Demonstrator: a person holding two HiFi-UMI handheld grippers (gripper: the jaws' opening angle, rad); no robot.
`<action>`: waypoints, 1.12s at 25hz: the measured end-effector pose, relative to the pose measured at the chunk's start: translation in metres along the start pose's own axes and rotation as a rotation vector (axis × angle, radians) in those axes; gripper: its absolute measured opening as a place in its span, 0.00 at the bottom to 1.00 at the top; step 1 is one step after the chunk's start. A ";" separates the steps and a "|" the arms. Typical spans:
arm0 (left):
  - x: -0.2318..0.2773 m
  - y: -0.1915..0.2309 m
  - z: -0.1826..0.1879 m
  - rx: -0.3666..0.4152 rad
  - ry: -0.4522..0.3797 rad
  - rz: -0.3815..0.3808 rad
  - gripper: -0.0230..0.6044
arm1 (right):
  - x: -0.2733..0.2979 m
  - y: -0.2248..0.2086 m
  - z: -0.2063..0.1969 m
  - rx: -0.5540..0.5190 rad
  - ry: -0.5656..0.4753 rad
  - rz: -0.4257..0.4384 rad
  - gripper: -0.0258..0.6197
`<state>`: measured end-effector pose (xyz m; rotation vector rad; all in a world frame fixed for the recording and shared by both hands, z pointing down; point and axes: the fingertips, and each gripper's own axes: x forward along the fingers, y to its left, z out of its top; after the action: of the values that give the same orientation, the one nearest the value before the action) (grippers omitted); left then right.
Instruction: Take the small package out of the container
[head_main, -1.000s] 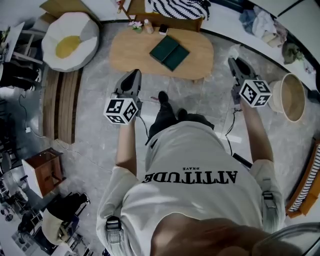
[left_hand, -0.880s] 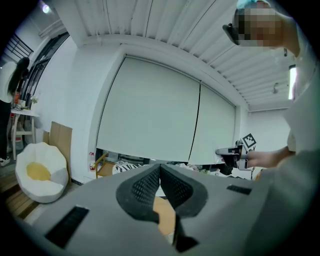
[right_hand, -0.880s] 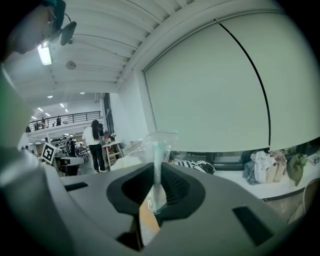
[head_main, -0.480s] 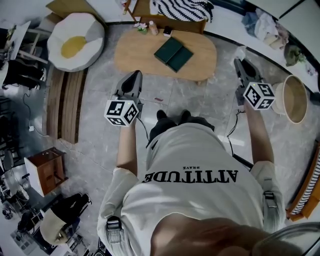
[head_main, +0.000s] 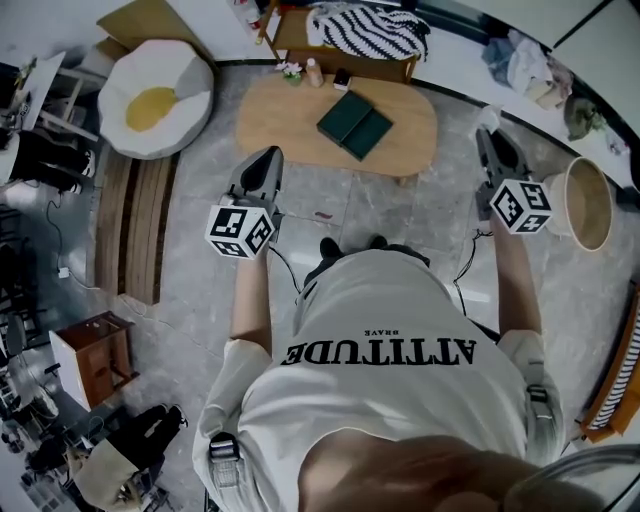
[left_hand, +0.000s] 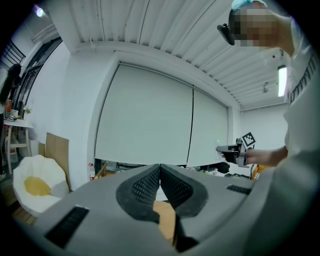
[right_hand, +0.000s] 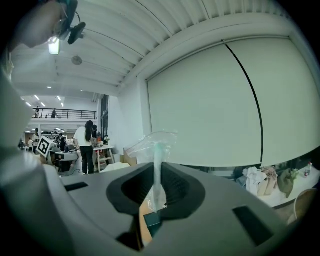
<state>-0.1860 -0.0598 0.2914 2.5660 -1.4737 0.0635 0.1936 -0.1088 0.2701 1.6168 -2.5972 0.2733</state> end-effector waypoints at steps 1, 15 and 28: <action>0.000 0.005 0.001 -0.002 -0.002 -0.001 0.07 | 0.002 0.003 0.002 -0.002 -0.006 -0.003 0.13; 0.006 0.029 0.001 -0.022 -0.019 -0.012 0.07 | 0.014 0.010 0.008 0.001 -0.036 -0.027 0.13; 0.014 0.038 0.005 -0.023 -0.023 -0.017 0.07 | 0.023 0.009 0.011 0.008 -0.030 -0.034 0.13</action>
<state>-0.2118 -0.0912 0.2931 2.5688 -1.4517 0.0149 0.1760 -0.1275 0.2615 1.6786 -2.5911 0.2590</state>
